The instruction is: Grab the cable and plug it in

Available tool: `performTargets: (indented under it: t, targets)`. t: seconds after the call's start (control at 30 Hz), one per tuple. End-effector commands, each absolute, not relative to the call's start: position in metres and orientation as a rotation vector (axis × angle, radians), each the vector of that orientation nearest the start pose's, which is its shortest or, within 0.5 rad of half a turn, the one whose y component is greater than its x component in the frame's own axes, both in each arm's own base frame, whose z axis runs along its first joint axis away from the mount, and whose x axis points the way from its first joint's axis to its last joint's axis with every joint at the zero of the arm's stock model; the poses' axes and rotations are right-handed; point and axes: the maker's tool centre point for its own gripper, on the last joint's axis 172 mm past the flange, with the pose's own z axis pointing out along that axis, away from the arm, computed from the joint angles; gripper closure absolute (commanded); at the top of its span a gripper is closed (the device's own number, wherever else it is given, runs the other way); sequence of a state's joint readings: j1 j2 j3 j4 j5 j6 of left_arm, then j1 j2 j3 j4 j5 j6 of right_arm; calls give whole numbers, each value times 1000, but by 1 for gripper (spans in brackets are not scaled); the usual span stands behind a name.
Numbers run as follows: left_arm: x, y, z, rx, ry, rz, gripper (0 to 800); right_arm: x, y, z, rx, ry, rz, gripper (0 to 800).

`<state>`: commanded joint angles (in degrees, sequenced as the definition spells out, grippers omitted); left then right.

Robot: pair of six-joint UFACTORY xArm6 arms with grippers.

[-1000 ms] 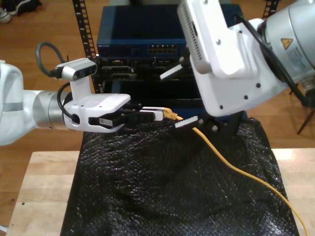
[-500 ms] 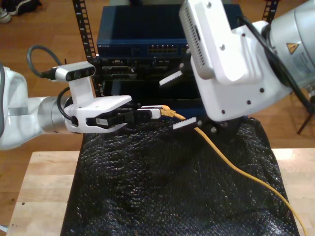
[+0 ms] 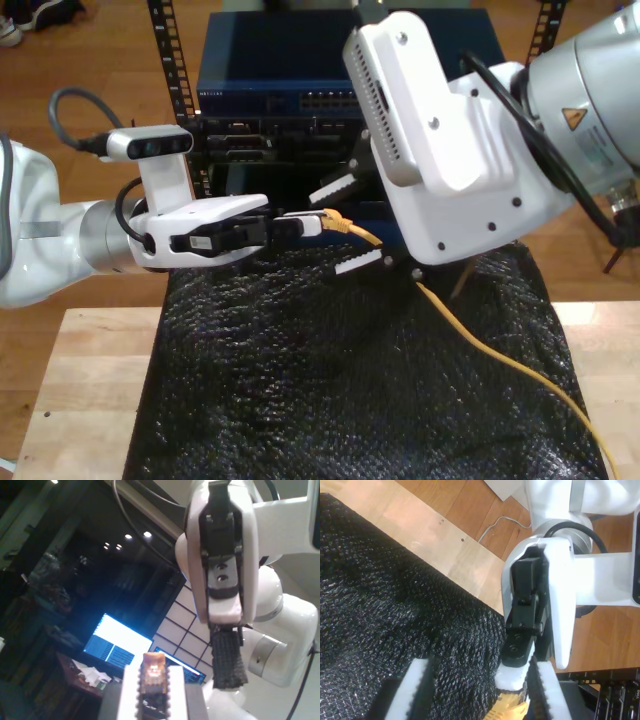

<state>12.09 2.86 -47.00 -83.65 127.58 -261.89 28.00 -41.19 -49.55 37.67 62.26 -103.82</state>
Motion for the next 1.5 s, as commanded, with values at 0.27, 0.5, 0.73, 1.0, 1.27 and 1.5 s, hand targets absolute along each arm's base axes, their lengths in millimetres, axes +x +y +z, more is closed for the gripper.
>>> performTargets:
  t: [0.27, 0.5, 0.73, 1.0, 1.27, 1.5]
  targets:
    - [314, -195, 413, 927, -727, 527, 777, 288, 297, 438, 1484, 2702, 1289, 376]
    - [312, -195, 413, 916, -721, 516, 775, 289, 298, 440, 1479, 2698, 1296, 422]
    - [311, -194, 414, 910, -720, 514, 774, 288, 299, 440, 1479, 2699, 1296, 541]
    - [309, -193, 416, 899, -721, 509, 774, 288, 299, 439, 1481, 2700, 1299, 589]
    - [307, -193, 418, 888, -722, 506, 774, 294, 298, 439, 1489, 2671, 1314, 743]
    - [305, -192, 420, 879, -724, 500, 774, 298, 298, 437, 1496, 2651, 1322, 767]
